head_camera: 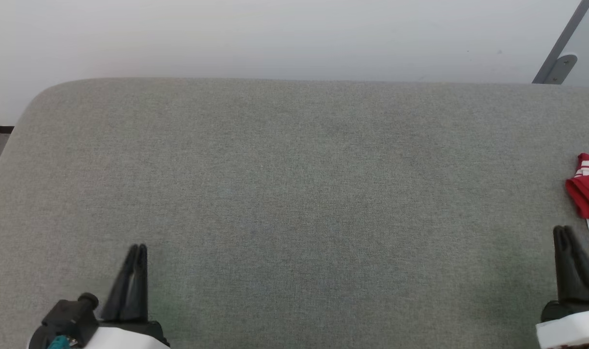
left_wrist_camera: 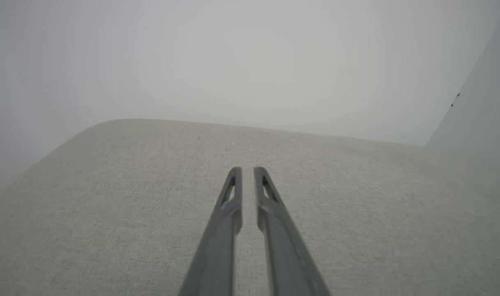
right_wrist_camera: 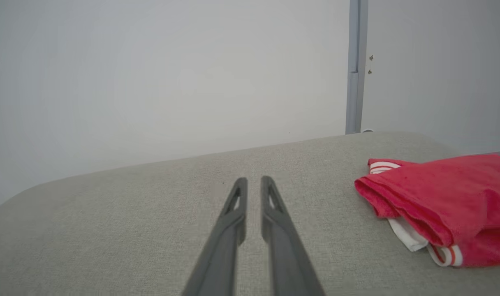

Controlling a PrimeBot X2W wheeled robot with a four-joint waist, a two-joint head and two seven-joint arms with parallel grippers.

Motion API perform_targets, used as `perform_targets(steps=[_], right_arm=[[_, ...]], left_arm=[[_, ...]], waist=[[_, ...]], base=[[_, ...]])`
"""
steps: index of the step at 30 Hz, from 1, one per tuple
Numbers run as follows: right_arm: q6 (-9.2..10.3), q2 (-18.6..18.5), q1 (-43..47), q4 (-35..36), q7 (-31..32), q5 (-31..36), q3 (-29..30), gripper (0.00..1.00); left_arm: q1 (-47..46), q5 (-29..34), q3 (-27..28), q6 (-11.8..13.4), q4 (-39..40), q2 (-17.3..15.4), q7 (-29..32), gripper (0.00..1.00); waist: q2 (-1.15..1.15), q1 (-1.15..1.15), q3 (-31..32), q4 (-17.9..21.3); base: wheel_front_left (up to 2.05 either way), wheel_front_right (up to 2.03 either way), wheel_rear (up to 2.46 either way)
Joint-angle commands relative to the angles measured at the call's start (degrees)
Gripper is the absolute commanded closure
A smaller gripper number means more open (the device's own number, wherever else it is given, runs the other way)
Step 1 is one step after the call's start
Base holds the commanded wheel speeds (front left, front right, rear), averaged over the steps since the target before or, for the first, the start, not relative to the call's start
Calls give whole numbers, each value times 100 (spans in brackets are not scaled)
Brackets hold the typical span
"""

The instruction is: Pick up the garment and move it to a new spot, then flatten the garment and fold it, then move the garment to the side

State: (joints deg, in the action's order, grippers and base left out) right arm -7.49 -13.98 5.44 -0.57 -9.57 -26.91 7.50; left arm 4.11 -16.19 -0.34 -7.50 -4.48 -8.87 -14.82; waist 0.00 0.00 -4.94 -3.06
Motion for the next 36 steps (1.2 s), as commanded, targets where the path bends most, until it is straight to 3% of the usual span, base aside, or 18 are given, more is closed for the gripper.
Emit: perform_targets(steps=[1, 36], right_arm=[[-1, 41, 5, -52, 2, -9, -17, 100], [-1, 454, -484, -568, 638, -2673, -69, 100]], left_arm=[[5, -11, -10, 0, -59, 22, 3, 100], [-434, -3252, 88, 1, -419, 113, 715, 100]], waist=[[0, 0, 1, 1], [0, 0, 130, 83]], base=[[0, 0, 0], [0, 0, 0]])
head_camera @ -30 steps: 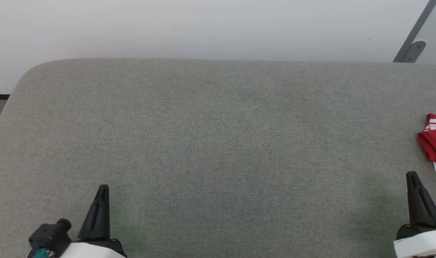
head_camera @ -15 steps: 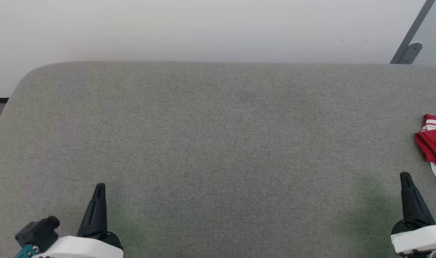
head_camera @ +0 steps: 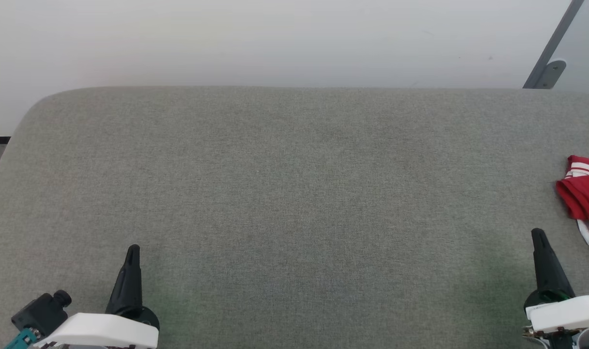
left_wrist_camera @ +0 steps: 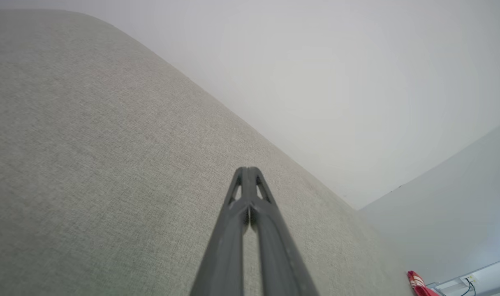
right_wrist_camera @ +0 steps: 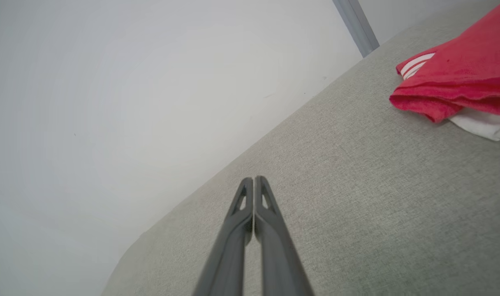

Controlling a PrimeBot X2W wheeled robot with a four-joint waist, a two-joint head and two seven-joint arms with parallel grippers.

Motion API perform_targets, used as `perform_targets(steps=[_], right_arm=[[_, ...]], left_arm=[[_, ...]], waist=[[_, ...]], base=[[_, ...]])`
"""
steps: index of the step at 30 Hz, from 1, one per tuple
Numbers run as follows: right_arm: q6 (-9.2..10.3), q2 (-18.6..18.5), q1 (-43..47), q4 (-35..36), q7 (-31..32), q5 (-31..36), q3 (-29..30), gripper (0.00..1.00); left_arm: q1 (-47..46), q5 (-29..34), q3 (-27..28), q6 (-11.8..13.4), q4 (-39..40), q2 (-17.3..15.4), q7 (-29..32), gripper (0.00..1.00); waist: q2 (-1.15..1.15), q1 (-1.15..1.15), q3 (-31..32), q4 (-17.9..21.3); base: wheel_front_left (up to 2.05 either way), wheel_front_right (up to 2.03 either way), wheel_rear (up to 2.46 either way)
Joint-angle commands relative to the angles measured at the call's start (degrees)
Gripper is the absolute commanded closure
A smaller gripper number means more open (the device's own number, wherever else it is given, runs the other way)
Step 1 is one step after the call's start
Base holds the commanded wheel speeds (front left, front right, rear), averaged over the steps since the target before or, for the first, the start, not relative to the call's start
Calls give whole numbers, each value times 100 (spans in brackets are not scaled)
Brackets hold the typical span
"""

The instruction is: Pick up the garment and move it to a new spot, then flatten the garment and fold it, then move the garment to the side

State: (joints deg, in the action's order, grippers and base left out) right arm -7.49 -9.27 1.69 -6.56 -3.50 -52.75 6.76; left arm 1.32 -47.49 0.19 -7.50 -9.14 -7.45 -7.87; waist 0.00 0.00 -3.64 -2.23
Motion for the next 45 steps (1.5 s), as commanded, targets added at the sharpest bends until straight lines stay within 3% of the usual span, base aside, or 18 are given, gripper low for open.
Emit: perform_targets(steps=[1, 45], right_arm=[[-1, -7, -123, 20, 47, -153, 4, 100], [-1, 369, -532, -425, 613, -2407, -19, 100]], left_arm=[[-167, -201, 40, 1, 39, -24, 39, 100], [-522, -2842, 259, 2, -258, 155, 757, 100]], waist=[[0, 0, 4, 3], [0, 0, 171, 110]], base=[[0, 0, 0], [0, 0, 0]])
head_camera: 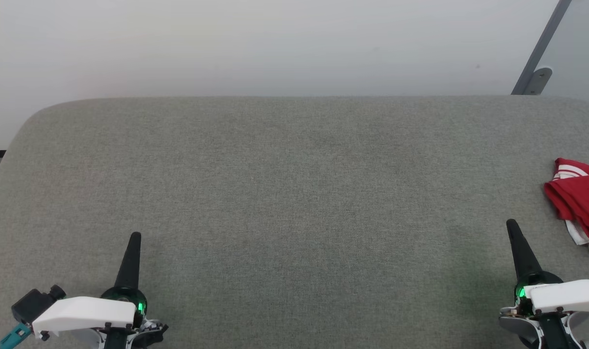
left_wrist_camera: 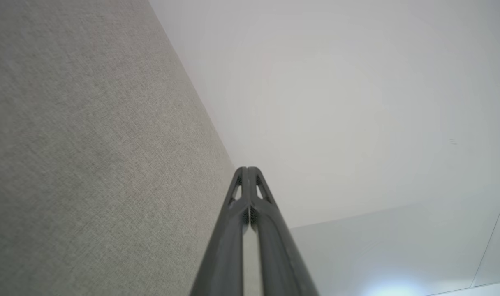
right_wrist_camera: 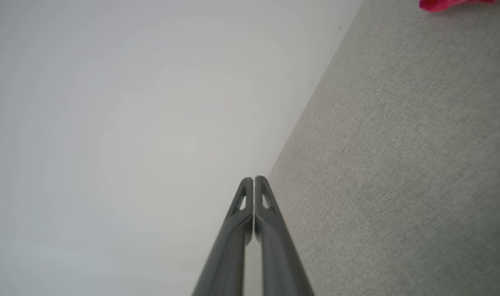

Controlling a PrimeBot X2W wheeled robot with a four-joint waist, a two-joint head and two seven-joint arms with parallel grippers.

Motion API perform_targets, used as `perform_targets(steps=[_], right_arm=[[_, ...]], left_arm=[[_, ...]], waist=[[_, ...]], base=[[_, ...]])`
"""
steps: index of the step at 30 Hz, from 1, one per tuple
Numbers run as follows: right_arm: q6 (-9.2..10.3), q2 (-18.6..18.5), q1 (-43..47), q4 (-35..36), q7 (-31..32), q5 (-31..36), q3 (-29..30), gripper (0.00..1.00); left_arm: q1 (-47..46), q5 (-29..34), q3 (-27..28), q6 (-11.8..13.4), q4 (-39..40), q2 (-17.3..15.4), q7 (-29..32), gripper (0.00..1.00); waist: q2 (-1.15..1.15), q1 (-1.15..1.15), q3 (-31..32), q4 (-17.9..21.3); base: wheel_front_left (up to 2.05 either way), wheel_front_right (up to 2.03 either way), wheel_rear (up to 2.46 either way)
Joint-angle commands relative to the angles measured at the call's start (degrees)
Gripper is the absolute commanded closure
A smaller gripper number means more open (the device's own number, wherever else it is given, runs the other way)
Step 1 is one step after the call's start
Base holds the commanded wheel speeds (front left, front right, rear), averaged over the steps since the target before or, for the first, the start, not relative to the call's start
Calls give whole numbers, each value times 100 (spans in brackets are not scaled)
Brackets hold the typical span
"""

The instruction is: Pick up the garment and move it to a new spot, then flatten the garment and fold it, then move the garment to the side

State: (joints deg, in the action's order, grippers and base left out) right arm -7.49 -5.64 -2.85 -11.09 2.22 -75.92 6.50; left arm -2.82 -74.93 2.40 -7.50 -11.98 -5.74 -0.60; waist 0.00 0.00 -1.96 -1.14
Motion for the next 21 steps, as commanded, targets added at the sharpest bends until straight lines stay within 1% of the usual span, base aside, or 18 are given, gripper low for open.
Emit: perform_targets(steps=[1, 21], right_arm=[[-1, 14, -87, 19, 51, -130, 8, 100], [0, 136, -228, -133, 238, -851, 1, 100]], left_arm=[[-110, -147, 42, 2, 21, -12, 45, 100], [-227, -994, 135, 2, -89, 73, 298, 100]], waist=[[0, 0, 6, 4], [0, 0, 79, 51]], base=[[0, 0, 0], [0, 0, 0]])
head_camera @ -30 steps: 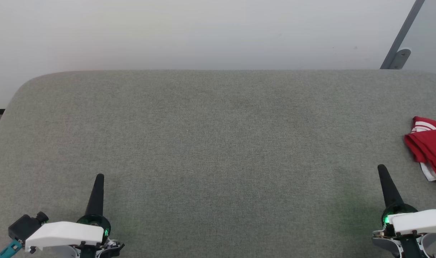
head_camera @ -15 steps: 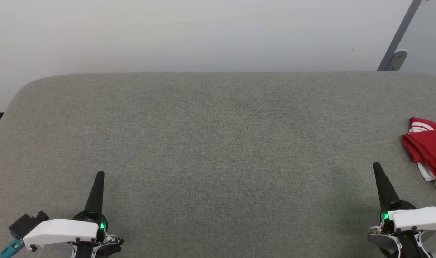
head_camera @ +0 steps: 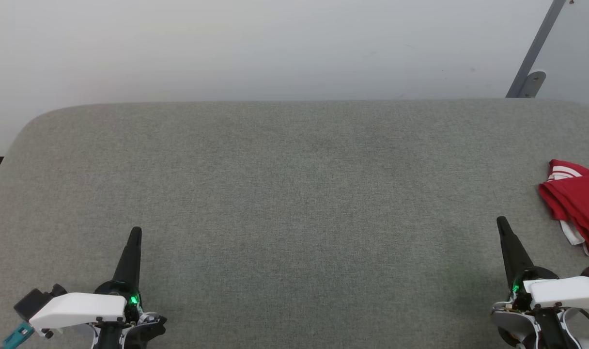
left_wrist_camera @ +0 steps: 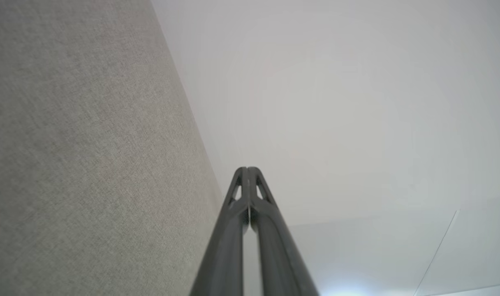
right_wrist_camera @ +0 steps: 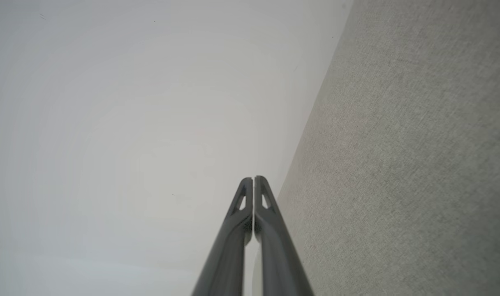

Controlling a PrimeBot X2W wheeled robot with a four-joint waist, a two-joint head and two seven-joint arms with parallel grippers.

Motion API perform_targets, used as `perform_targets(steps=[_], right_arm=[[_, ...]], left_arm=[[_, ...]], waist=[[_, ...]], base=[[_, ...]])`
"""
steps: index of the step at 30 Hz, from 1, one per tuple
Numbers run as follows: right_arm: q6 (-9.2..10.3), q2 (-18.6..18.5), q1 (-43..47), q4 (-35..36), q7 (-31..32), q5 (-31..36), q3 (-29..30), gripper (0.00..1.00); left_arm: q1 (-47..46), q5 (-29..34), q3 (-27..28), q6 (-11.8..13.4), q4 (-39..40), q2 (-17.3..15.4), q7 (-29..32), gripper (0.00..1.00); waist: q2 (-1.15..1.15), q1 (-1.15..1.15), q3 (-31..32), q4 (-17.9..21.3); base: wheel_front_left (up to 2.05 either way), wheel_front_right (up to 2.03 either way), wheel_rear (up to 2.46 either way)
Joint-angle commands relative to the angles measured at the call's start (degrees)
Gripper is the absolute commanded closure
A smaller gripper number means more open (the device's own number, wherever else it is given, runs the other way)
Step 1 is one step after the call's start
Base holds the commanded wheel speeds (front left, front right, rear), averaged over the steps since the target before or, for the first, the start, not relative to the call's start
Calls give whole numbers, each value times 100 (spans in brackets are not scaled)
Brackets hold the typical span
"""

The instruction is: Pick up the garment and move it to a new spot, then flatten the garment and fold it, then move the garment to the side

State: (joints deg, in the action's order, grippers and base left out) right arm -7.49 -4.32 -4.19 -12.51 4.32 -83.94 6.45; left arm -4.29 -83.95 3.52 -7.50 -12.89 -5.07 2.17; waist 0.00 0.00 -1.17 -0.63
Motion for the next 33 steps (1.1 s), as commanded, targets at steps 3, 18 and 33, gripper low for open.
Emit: perform_targets(steps=[3, 18, 33], right_arm=[[0, 23, -114, -7, 47, -155, 5, 100], [0, 114, -200, -119, 176, -651, 1, 100], [0, 149, -218, -164, 225, -862, 3, 100]], left_arm=[[-101, -185, 36, 2, -12, 20, 58, 100], [-171, -764, 108, 2, -84, 66, 237, 100], [-220, -979, 159, 2, -113, 109, 337, 100]], waist=[[0, 0, 11, 7], [0, 0, 68, 44], [0, 0, 99, 63]], base=[[0, 0, 0], [0, 0, 0], [0, 0, 0]])
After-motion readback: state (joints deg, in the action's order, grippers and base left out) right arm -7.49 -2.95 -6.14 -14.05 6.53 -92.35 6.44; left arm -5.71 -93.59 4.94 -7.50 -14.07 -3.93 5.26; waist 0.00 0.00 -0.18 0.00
